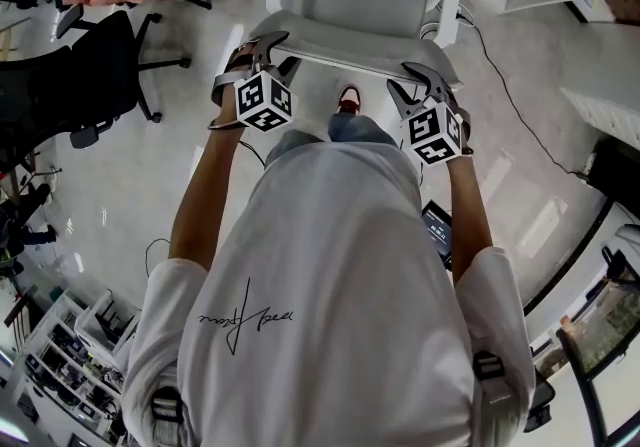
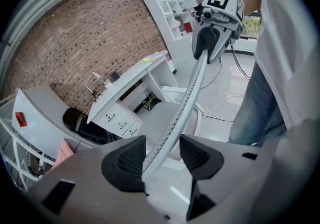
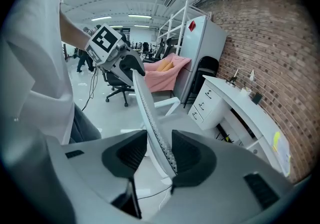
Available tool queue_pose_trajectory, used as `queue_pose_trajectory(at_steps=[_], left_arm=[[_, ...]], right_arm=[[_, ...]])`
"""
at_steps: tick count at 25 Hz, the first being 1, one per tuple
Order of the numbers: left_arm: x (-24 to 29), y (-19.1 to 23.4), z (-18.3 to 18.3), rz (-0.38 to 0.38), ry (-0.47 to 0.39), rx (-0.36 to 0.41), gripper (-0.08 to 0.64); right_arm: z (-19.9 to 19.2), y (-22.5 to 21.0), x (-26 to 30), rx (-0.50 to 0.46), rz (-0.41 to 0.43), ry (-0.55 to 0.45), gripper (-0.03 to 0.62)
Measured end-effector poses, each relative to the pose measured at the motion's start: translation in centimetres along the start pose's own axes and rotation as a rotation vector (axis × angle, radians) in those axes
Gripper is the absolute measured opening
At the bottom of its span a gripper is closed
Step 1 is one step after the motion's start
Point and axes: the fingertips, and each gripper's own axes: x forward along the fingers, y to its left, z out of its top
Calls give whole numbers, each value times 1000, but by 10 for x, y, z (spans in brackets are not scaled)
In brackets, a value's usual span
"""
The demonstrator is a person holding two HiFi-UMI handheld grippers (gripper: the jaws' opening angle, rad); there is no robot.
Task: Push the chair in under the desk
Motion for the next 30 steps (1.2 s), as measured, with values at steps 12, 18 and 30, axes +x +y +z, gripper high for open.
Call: queue_pose_trajectory(at_steps=[12, 18, 30], left_arm=[[8, 8, 6, 20, 15, 13, 209], [10, 8, 7, 26, -11, 38, 210], [14, 13, 8, 6, -10, 59, 212]], right_arm=[[1, -9, 1, 18, 3, -2, 170], [0, -10, 1, 34, 17, 18, 170], [-2, -3, -1, 4, -24, 17, 158]])
